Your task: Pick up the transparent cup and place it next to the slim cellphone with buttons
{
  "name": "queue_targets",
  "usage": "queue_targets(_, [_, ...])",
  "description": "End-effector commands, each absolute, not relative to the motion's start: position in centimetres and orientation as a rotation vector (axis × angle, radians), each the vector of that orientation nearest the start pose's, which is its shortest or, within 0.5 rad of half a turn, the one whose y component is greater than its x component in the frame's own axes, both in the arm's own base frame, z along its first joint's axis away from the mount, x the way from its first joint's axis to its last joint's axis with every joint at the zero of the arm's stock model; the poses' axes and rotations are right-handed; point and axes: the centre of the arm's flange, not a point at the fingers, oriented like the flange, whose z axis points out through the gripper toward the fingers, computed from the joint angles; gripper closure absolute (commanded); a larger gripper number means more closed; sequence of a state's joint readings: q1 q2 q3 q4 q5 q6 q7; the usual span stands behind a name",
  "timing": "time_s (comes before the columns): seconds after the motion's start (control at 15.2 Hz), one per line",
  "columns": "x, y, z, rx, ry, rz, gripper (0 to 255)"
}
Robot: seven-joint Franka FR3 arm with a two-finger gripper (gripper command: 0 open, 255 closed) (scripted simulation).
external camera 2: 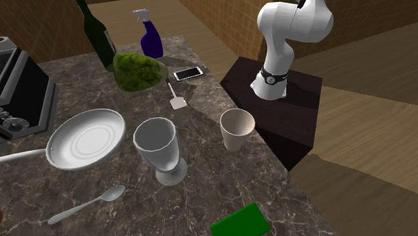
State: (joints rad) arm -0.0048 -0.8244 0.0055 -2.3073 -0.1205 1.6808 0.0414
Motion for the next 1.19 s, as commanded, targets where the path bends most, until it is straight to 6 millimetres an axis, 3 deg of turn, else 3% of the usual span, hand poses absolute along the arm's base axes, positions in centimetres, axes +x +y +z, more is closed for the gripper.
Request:
queue_targets(0.0, [30.7, -1.1, 63.7, -3.245, 0.066, -0.326, 0])
queue_targets(1.12, [49.1, -8.6, 51.5, -3.179, 0.183, -0.213, 0])
